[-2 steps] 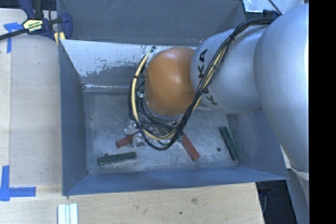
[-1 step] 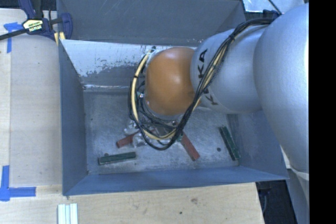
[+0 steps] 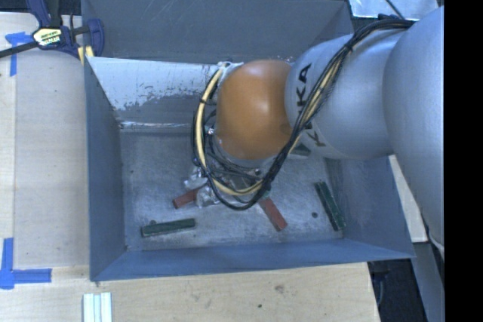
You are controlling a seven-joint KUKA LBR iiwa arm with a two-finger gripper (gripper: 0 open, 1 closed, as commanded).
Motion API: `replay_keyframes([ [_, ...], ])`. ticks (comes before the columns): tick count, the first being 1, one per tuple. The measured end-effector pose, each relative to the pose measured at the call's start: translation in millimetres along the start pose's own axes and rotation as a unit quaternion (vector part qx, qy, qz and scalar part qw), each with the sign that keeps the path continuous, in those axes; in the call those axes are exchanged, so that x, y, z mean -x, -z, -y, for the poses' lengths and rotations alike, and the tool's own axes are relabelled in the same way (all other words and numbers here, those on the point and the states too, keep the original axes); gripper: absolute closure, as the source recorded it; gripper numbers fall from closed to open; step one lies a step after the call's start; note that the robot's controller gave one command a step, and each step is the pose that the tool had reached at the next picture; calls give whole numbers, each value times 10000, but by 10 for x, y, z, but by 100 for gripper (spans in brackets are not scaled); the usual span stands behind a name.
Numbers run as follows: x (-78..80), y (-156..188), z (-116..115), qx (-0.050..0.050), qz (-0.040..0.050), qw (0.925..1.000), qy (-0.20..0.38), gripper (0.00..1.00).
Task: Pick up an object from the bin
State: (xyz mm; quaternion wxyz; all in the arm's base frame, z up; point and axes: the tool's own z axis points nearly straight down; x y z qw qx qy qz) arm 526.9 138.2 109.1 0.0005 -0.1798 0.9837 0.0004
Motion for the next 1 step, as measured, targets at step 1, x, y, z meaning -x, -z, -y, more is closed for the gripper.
replay_keyframes([
  [1,59,920,-110,-1,7,9999,-113,100],
])
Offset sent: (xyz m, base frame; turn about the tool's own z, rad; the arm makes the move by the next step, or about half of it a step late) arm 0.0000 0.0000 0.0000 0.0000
